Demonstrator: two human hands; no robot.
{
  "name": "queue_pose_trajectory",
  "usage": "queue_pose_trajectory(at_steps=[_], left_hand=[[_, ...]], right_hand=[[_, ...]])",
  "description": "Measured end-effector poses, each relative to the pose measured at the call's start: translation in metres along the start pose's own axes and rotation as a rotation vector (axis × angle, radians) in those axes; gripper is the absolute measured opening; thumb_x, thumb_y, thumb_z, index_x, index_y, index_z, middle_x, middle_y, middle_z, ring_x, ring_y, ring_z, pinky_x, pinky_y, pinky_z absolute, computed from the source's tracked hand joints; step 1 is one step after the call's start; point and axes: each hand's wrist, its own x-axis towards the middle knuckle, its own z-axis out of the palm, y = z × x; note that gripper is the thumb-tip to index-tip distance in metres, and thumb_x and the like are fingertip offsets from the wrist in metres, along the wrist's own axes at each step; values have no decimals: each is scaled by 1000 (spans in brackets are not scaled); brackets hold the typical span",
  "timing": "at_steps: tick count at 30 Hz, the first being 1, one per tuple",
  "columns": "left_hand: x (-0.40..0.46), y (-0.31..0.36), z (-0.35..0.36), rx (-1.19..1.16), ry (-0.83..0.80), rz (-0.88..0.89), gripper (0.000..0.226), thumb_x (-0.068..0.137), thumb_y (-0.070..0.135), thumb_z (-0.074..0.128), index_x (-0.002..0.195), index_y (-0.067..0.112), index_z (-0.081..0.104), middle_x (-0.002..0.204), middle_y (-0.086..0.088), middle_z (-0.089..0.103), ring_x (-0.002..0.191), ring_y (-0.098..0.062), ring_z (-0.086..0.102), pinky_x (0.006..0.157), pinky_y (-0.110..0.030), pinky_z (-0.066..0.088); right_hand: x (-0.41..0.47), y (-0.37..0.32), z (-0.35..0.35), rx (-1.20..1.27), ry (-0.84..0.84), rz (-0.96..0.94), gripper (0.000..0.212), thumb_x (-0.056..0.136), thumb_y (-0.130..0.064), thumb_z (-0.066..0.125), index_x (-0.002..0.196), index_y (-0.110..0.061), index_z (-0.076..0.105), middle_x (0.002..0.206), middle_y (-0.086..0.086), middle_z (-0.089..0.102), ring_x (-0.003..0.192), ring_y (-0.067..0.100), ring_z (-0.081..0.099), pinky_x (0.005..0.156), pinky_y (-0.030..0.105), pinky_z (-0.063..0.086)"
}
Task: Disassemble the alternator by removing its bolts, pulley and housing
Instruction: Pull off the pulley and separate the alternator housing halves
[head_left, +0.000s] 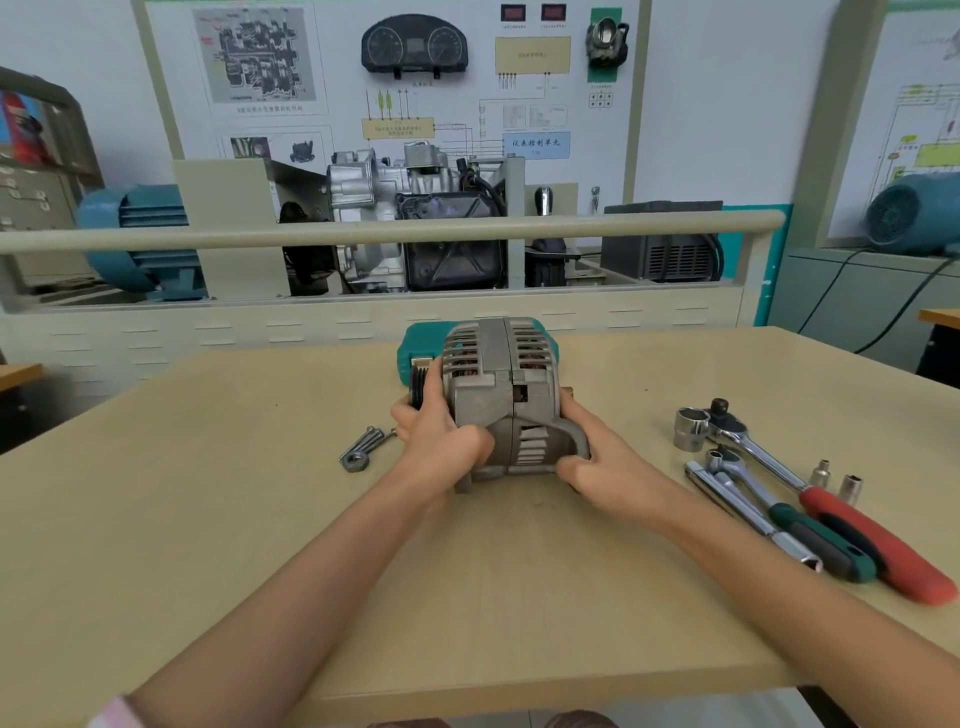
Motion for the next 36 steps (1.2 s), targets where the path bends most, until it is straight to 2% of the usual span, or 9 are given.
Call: queue_pose_trajectory(at_steps=[2,5,9,12,17,20,27,32,36], left_hand=[[3,2,-3,51,-47,-6,107,64,-13,47,148,43,16,120,-8,23,115,-28,26,100,-49,44],[6,1,-14,76,-123,1,108,65,-15,47,147,47,15,113,-4,24,106,-25,31,89,-37,47],[9,1,-26,100,-194,12,105,68,-15,48,144,51,17,99,1,26,102,-22,31,76,-29,44],[8,0,-23,121,-193,21,104,68,-13,50,144,50,17,109,-2,25,102,-22,31,87,-36,46],[10,-7,-17,173,-93,32,104,66,-5,55,146,46,15,119,-3,24,112,-28,33,102,-46,42],[9,-9,-13,168,-18,73,96,68,-2,57,145,44,22,112,-1,25,105,-24,37,96,-36,45],[7,-8,-12,217,34,74,102,49,21,55,144,40,22,107,0,26,109,-24,33,101,-36,39],[6,-8,-10,264,22,76,99,61,18,62,147,37,18,110,1,24,118,-29,31,105,-45,38],[7,-7,-12,264,-3,72,104,56,22,59,148,38,15,111,1,23,118,-28,29,105,-42,37]], right_hand=[[0,1,-1,17,4,31,81,82,8,46,149,-29,21,134,9,42,114,17,48,93,22,41],[-3,3,-2,-12,-15,36,80,86,4,47,150,-32,16,124,2,40,102,6,47,75,3,37],[-5,5,0,-41,-21,38,82,87,0,47,149,-38,10,109,-6,37,92,1,45,67,-1,34],[-3,4,-1,-23,-11,40,83,86,2,47,149,-38,12,122,-2,39,102,2,46,77,3,37],[0,2,10,150,177,54,85,82,15,43,148,-34,24,139,6,41,122,18,46,108,35,37],[3,0,19,174,307,56,81,81,15,42,147,-30,29,133,10,46,120,21,48,105,35,40],[2,0,32,250,521,83,77,77,15,42,142,-25,41,128,11,52,116,22,52,102,41,44],[-7,1,10,112,426,15,76,78,18,40,134,-33,42,126,12,53,117,19,48,102,27,38],[-4,-2,17,36,372,16,72,81,14,43,143,-21,39,128,10,50,117,16,46,107,25,33]])
